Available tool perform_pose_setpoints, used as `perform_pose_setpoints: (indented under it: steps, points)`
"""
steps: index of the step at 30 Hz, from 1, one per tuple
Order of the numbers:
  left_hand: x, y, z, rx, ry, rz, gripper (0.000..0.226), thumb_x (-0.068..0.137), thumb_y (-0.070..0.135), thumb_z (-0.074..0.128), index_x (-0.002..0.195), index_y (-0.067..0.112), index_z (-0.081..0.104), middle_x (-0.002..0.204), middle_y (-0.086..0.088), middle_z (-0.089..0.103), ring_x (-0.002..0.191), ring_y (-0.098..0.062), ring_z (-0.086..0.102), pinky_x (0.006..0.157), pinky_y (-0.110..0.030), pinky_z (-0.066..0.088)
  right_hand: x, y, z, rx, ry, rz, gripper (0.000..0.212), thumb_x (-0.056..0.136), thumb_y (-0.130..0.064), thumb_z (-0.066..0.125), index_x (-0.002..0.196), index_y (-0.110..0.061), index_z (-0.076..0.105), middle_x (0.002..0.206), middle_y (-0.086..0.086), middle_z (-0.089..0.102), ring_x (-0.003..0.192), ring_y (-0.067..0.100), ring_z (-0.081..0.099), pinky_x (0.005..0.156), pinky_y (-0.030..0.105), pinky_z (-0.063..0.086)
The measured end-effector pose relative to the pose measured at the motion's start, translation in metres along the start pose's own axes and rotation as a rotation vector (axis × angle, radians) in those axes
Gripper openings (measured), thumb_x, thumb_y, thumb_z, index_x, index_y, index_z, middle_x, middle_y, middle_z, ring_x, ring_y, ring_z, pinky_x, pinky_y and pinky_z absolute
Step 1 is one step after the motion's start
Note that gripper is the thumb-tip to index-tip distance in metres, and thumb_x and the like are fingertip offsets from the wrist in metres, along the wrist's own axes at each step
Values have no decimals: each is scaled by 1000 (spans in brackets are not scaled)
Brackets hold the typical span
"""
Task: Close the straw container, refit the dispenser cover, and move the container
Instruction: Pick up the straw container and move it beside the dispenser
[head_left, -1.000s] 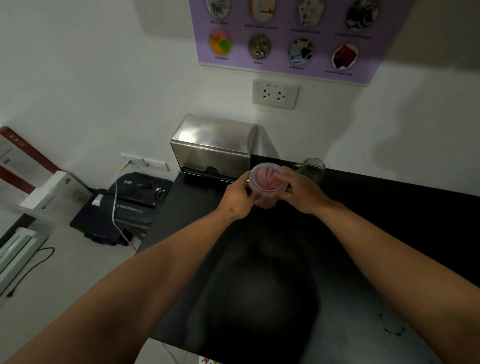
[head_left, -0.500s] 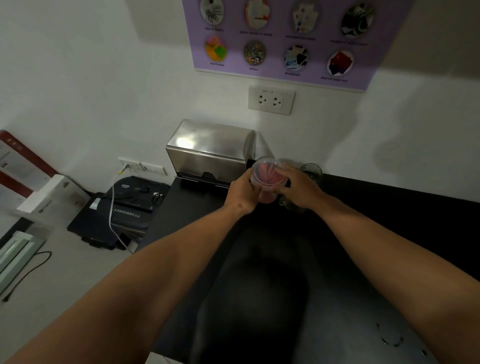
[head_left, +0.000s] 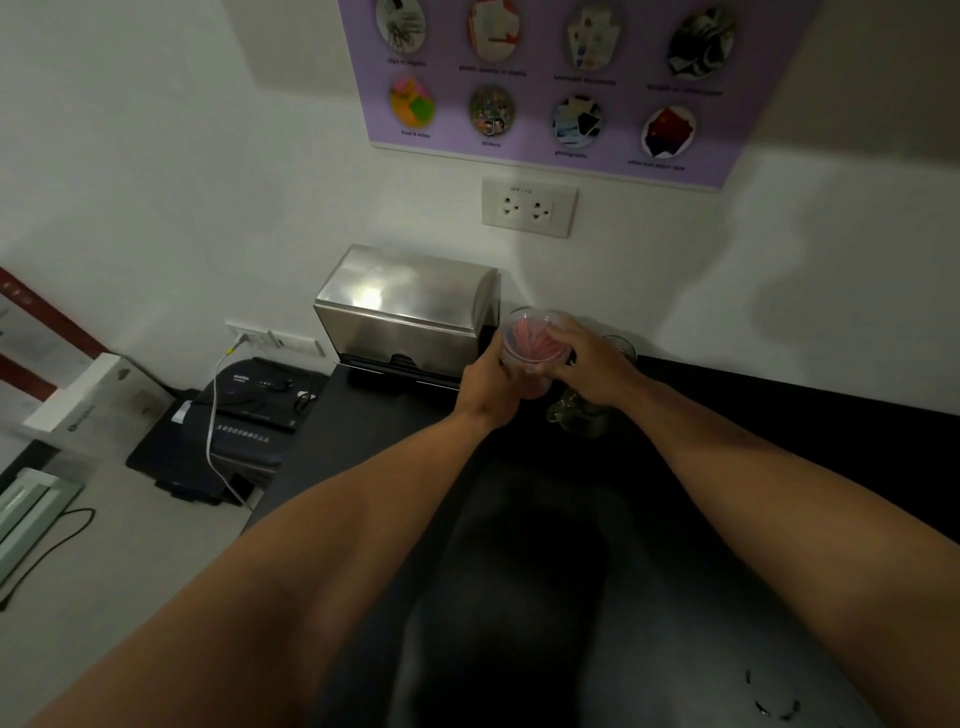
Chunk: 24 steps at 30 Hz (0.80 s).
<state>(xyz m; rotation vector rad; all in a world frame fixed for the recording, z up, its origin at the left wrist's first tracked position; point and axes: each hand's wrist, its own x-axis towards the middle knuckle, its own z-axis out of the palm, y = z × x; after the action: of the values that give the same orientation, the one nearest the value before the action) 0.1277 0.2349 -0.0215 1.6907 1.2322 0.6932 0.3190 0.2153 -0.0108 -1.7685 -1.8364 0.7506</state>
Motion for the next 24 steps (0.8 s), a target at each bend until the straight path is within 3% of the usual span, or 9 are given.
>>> perform_pose_setpoints:
  steps: [5,9,14,19,24]
  points:
    - [12,6,0,53,2,13,64,97,29,68,157,32,44,134,-8,71,109,-18,64,86,-24,45,8,1,-5,-9,13,-19,84,86,-39,83,157,-15,44,164,5,40,144,22,43,107,24,30]
    - [20,9,3,50,7,4,65,95,32,70,155,32,46,135,-7,71,116,-26,68,86,-24,46,12,0,-10,-15,20,-37,81,87,-35,83,155,-13,46,161,5,43,130,6,40,103,18,29]
    - [27,10,4,32,7,-14,70,91,36,68,157,29,44,139,-8,69,122,-26,67,94,-26,48,18,3,-12,-14,27,-42,81,86,-34,84,155,-13,47,160,7,46,138,19,46,104,21,31]
    - [27,15,3,35,7,-27,72,88,34,72,155,29,46,124,2,69,104,-12,63,75,-9,47,20,3,-12,-9,26,-27,80,87,-32,84,154,-12,47,158,8,46,140,23,48,106,24,33]
    - [29,16,2,57,-13,-36,72,91,28,74,156,25,44,135,-8,69,111,-18,64,88,-27,47,21,1,-13,15,23,-26,79,86,-30,85,154,-15,48,156,7,48,138,25,50,107,28,38]
